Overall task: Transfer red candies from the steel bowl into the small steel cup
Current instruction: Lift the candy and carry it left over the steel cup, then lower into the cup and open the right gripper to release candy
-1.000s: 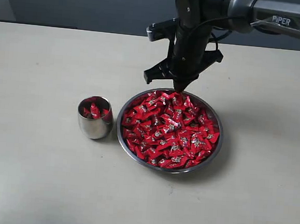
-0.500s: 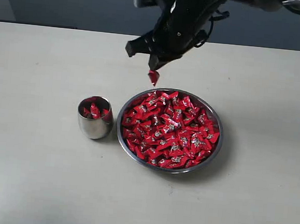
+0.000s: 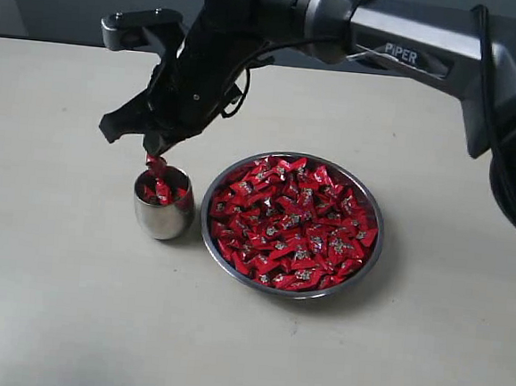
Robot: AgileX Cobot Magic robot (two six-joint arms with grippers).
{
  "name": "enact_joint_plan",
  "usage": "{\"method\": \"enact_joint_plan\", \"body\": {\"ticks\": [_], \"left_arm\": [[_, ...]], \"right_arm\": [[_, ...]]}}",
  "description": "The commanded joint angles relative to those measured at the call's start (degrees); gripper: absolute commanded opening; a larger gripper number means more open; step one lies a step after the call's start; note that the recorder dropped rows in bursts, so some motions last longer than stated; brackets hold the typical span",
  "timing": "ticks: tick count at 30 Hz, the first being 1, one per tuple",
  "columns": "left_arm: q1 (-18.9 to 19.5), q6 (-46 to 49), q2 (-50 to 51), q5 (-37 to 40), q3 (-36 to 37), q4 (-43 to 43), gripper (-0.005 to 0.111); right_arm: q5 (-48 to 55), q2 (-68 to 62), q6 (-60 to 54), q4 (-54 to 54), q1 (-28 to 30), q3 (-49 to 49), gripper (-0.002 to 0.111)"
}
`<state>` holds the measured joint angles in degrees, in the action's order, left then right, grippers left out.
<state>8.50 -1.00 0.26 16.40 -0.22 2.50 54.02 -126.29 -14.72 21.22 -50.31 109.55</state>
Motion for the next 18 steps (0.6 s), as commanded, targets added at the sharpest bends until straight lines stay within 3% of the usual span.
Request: {"method": "enact_joint_plan", "body": {"ticks": [1, 6, 18], "left_arm": [[-0.1, -0.1, -0.3, -0.1, 0.2, 0.1, 0.000], [-0.1, -0.1, -0.3, -0.1, 0.2, 0.1, 0.000], [-0.1, -0.1, -0.3, -0.1, 0.2, 0.1, 0.000]], "right_arm": [[1.9, 0.1, -0.3, -2.1, -0.1, 0.6, -0.001], [4.5, 0.1, -0.3, -7.8, -0.1, 0.6, -0.001], [5.5, 0.1, -4.8, -5.7, -0.1, 0.6, -0.001]]}}
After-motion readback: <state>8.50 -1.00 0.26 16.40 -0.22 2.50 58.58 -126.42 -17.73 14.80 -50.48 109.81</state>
